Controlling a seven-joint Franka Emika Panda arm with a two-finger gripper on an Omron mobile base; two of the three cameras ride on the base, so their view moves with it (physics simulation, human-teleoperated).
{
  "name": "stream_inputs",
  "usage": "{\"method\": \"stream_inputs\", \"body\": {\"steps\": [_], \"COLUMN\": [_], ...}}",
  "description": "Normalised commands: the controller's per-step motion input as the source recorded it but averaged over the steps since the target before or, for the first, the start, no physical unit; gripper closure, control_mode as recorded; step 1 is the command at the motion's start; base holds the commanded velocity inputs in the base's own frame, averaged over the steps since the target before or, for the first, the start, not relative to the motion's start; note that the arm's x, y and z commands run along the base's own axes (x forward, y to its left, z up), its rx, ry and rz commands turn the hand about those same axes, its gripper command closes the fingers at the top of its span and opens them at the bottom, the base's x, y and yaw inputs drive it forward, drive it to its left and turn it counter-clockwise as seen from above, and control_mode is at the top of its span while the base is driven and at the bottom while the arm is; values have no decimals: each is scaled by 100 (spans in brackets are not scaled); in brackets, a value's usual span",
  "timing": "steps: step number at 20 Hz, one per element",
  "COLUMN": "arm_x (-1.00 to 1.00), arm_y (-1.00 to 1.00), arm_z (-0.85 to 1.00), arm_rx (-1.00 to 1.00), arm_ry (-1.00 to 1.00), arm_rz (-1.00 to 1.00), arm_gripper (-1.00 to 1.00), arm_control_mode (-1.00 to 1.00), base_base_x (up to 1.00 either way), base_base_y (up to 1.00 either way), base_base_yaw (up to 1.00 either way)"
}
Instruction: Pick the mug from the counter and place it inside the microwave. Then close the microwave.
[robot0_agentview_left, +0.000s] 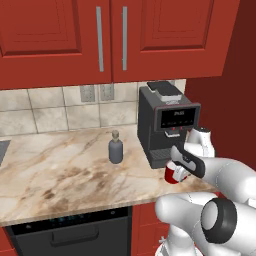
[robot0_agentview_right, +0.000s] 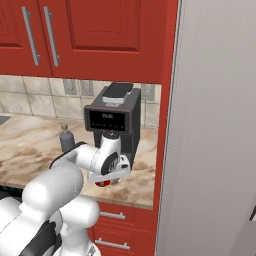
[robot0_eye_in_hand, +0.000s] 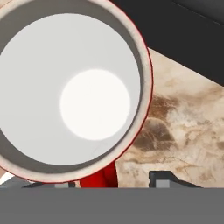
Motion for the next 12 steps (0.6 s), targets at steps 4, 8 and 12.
{"method": "stream_inputs", "body": {"steps": [4,8,12], "arm_x": [0,0,-3], "arm_y": [3,17,19], "arm_z": [0,2,9], "arm_rx": [0,0,0], "arm_ry": [-1,0,0], "arm_rz": [0,3,2], "arm_gripper": [100,100,100], "arm_control_mode": [-100,-100,-100], "base_base_x": [0,0,0], "base_base_y": [0,0,0], "base_base_yaw": [0,0,0]}}
